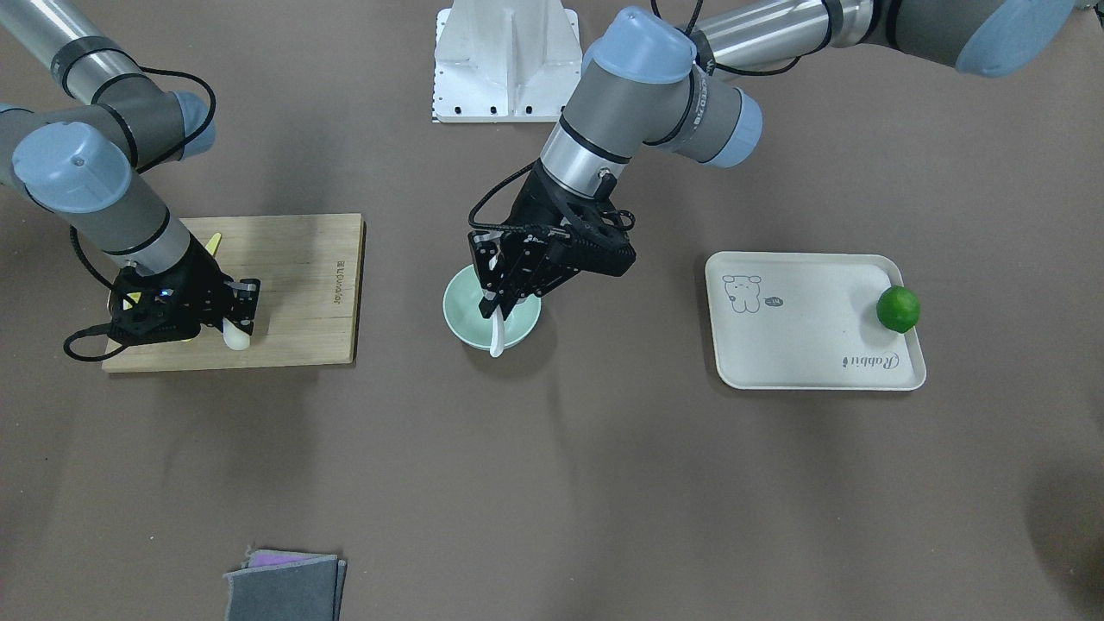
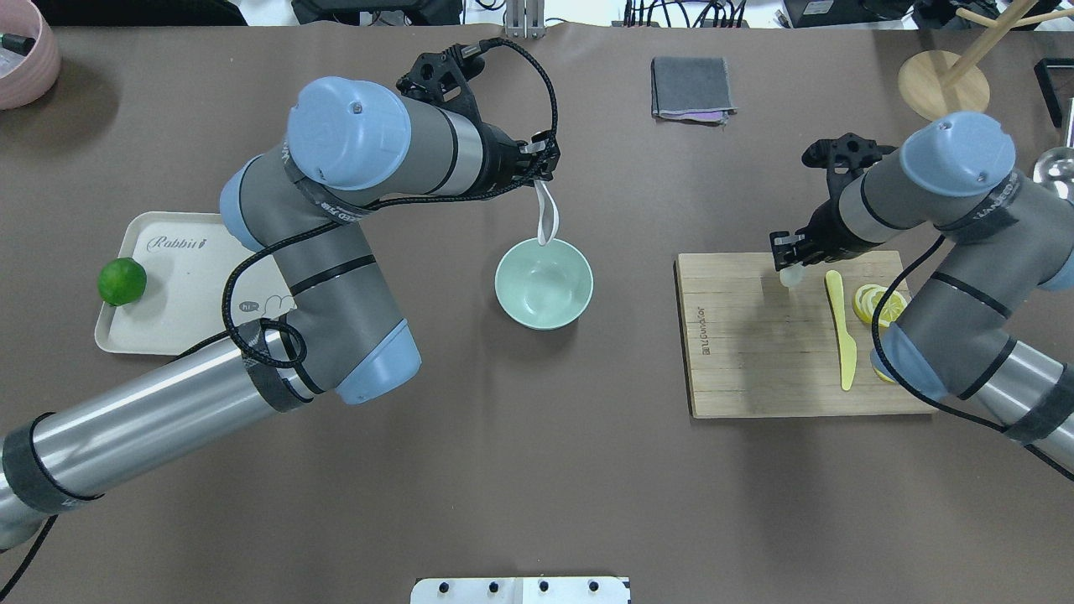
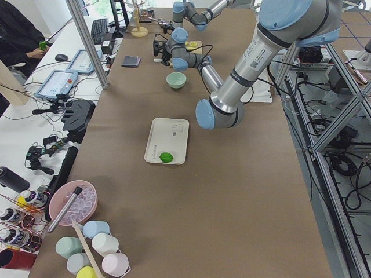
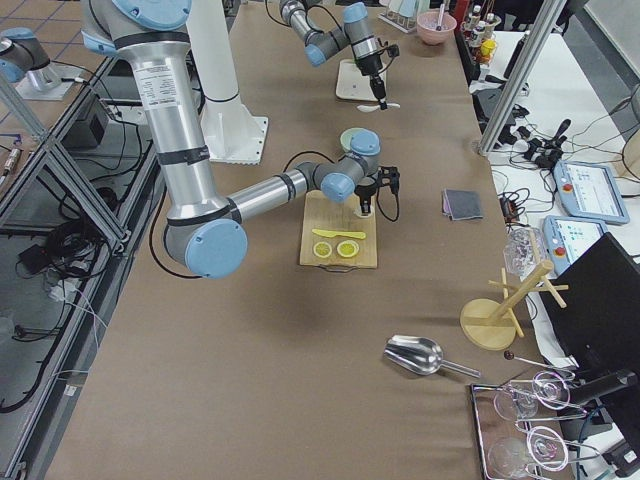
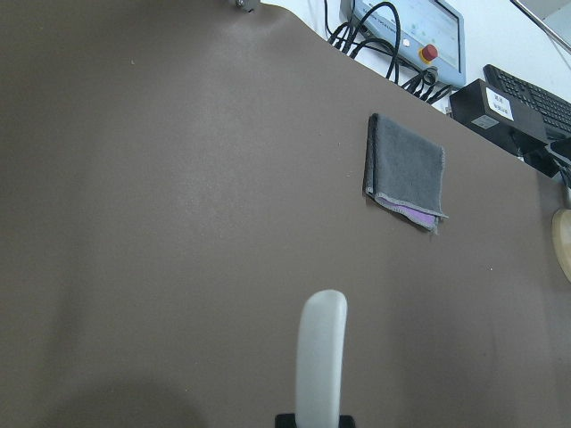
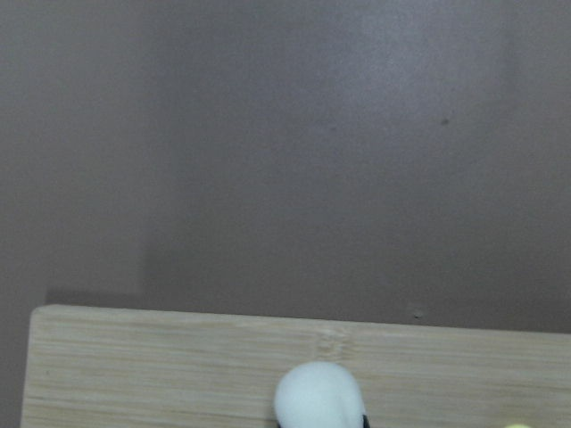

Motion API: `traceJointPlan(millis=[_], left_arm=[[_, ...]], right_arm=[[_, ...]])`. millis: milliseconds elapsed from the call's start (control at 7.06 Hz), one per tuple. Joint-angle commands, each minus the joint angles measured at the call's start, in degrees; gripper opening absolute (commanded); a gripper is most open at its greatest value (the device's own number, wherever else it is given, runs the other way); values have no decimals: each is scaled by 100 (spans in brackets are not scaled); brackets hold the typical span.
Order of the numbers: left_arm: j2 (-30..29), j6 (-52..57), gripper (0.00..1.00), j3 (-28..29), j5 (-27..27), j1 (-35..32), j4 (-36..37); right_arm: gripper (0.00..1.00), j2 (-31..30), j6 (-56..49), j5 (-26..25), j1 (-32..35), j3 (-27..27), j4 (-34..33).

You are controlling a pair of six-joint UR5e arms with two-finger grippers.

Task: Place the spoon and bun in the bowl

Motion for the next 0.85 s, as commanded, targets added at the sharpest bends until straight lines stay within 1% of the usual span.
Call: traceJointPlan(millis=[0,142,283,425,567,709], left_arm=[[8,-13,0,-16,47,167,-13],[25,-4,0,27,465,394,-31],[0,-4,0,184,861,597,-48],[-9,5,0,317,1065,695,-92],[-88,14,0,614,1389,791,-197],[-106,197,0,712,1462,836,-250]], right_arm=[[0,-85,49,281,265,267,-21],[0,-76,58,290,266,364,-91],[0,-50,67,282,257,600,-396],[0,-24,85,290,249,794,-634],[0,-32,189,282,248,839,-645],[0,-32,338,290,240,892,-645]])
